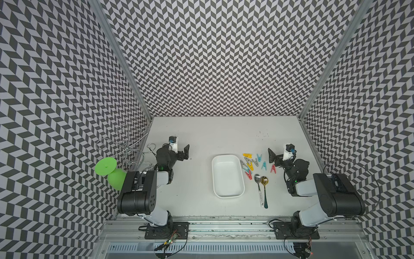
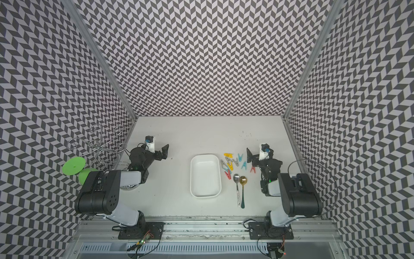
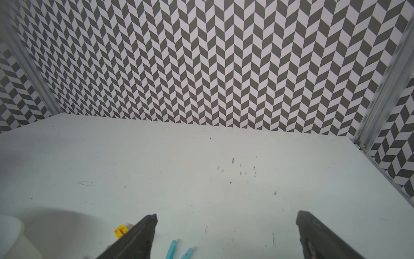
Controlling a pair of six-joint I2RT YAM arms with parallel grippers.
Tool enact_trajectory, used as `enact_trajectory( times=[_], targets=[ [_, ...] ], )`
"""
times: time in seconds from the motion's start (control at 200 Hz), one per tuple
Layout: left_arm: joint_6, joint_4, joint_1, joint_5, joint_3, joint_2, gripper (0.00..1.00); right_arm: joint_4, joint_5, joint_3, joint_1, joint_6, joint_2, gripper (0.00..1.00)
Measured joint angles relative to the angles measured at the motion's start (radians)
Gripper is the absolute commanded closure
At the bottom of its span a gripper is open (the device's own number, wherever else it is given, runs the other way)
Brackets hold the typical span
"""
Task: Take the clothespins out of the storage box
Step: Reset both arms
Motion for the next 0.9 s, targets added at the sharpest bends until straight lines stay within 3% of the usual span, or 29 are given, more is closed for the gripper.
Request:
enact_trajectory(
  times=[0.386,0.901],
  targets=[
    [-0.009,0.000,-0.047,-0.146,0.000,0.000,0.00,-0.016,0.035,0.004,0.009,-0.001,0.000,0.01],
    [-0.031,0.076,-0.034,-0.170,-0.068,-0.011,0.00,-0.039,0.056,0.008,0.014,-0.001,0.000,0.00]
  ],
)
